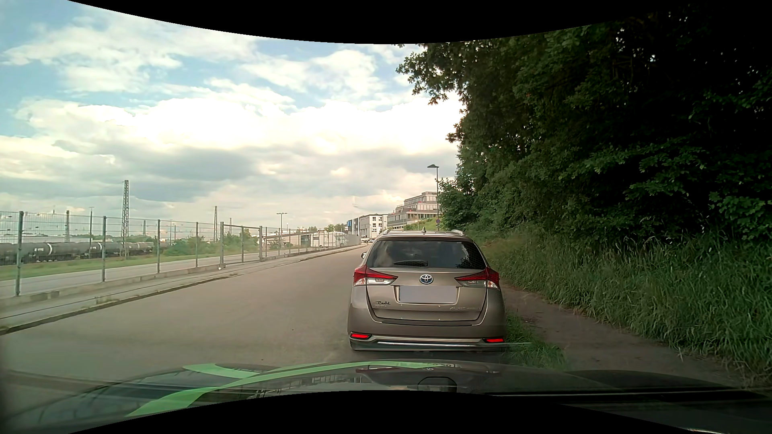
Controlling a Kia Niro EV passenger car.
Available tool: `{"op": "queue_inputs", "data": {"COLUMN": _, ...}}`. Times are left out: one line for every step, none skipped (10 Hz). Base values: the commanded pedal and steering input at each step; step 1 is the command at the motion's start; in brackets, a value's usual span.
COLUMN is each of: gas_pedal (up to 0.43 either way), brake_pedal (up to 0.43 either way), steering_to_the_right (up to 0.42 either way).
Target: Follow the waypoints while adhering to traffic rules and regulations
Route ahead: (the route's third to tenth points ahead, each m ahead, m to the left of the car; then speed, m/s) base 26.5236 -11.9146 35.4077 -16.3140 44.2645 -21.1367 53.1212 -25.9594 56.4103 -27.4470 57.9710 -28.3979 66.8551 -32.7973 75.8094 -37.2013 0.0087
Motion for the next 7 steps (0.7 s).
{"op": "queue_inputs", "data": {"gas_pedal": 0.000, "brake_pedal": 0.689, "steering_to_the_right": 0.751}}
{"op": "queue_inputs", "data": {"gas_pedal": 0.000, "brake_pedal": 0.695, "steering_to_the_right": 0.751}}
{"op": "queue_inputs", "data": {"gas_pedal": 0.000, "brake_pedal": 0.689, "steering_to_the_right": 0.751}}
{"op": "queue_inputs", "data": {"gas_pedal": 0.000, "brake_pedal": 0.689, "steering_to_the_right": 0.751}}
{"op": "queue_inputs", "data": {"gas_pedal": 0.000, "brake_pedal": 0.689, "steering_to_the_right": 0.751}}
{"op": "queue_inputs", "data": {"gas_pedal": 0.000, "brake_pedal": 0.689, "steering_to_the_right": 0.751}}
{"op": "queue_inputs", "data": {"gas_pedal": 0.000, "brake_pedal": 0.683, "steering_to_the_right": 0.751}}
